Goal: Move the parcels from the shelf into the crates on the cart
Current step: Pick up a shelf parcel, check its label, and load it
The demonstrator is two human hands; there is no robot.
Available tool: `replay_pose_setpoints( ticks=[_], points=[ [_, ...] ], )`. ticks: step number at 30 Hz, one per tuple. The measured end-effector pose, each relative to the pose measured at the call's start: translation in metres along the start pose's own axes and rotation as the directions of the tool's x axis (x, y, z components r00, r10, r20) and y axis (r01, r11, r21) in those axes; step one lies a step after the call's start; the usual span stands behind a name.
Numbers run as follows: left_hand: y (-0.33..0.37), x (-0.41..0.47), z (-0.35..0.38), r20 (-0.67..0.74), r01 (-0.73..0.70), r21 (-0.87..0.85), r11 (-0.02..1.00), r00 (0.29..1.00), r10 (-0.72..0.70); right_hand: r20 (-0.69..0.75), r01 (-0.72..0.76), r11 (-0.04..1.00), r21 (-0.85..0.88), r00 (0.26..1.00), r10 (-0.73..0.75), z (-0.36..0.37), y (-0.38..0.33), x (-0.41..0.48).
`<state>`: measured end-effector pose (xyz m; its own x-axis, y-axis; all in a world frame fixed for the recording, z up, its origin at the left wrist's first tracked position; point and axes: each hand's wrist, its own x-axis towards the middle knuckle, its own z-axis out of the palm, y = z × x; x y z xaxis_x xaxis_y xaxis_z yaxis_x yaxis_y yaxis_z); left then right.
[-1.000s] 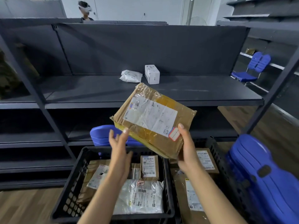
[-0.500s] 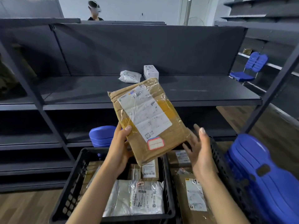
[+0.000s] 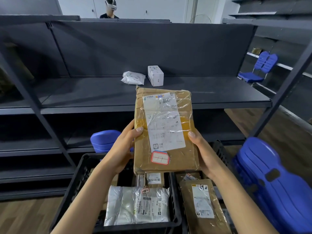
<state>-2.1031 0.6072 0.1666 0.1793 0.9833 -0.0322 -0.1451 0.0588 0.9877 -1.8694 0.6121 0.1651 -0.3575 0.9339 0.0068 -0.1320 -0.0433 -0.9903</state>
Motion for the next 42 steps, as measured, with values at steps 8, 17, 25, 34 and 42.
replay_pose_setpoints(
  ticks=[8,17,25,34,42],
  points=[
    [0.001,-0.002,0.013,-0.082,-0.07,-0.006,0.997,0.994,0.07,-0.199,0.048,0.981,0.188,0.98,-0.01,0.003,0.012,0.007],
    [-0.017,-0.012,0.021,-0.1,-0.205,-0.02,0.979,0.974,0.202,-0.229,0.09,0.972,0.216,0.973,-0.04,0.006,0.023,0.01],
    [-0.033,-0.014,0.021,-0.186,-0.196,-0.111,0.974,0.967,0.173,-0.214,0.035,0.995,-0.096,0.975,-0.055,0.005,0.015,0.003],
    [-0.046,-0.009,0.049,-0.202,-0.142,-0.015,0.99,0.97,0.136,-0.437,0.049,0.996,-0.08,0.896,-0.079,-0.003,0.016,-0.011],
    [-0.054,-0.011,0.046,-0.239,-0.017,0.041,0.999,0.971,0.027,-0.493,-0.04,0.989,-0.145,0.869,-0.037,-0.004,0.027,-0.011]
  ],
)
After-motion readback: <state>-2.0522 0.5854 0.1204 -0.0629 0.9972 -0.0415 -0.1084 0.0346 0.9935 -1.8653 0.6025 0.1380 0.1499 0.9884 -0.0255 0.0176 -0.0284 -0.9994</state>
